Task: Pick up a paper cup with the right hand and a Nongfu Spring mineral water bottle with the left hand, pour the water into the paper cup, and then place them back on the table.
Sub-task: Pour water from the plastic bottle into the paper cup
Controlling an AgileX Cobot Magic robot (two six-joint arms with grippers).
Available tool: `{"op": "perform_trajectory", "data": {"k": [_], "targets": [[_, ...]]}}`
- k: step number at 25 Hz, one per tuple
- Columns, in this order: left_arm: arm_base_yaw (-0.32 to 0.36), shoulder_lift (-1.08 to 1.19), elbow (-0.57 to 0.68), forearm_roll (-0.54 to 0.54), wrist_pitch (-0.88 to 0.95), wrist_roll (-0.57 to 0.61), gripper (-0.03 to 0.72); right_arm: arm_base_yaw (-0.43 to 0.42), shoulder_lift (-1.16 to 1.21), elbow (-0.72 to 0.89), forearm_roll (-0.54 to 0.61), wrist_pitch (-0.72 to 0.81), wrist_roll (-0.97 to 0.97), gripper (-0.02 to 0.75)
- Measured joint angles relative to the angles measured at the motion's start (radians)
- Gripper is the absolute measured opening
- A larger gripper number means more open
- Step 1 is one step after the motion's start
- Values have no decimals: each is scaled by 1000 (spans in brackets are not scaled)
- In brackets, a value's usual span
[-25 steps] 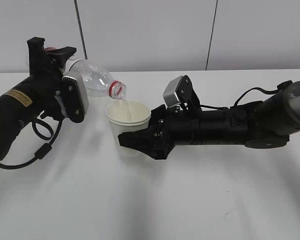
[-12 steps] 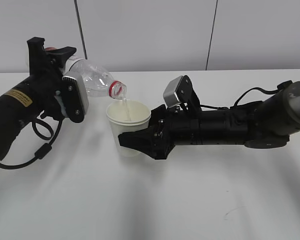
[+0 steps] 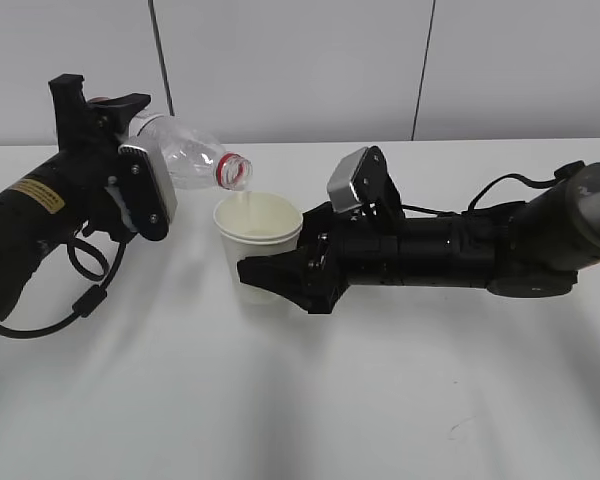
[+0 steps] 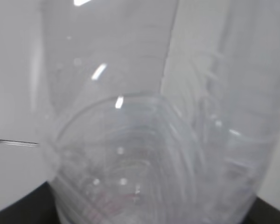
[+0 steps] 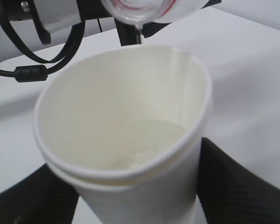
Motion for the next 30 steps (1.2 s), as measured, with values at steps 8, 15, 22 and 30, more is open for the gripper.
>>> {"op": "perform_trajectory", "data": {"k": [8, 15, 22, 30], "targets": [[0, 0, 0, 1, 0, -230, 418, 0, 0, 0, 15, 6, -19, 525], [0, 0, 0, -26, 0, -519, 418, 0, 0, 0, 44, 52, -53, 525], [0, 0, 0, -82, 27, -839, 418, 0, 0, 0, 131, 97, -73, 525], [0, 0, 0, -82, 86, -1189, 418, 0, 0, 0, 246, 172, -112, 525]]}}
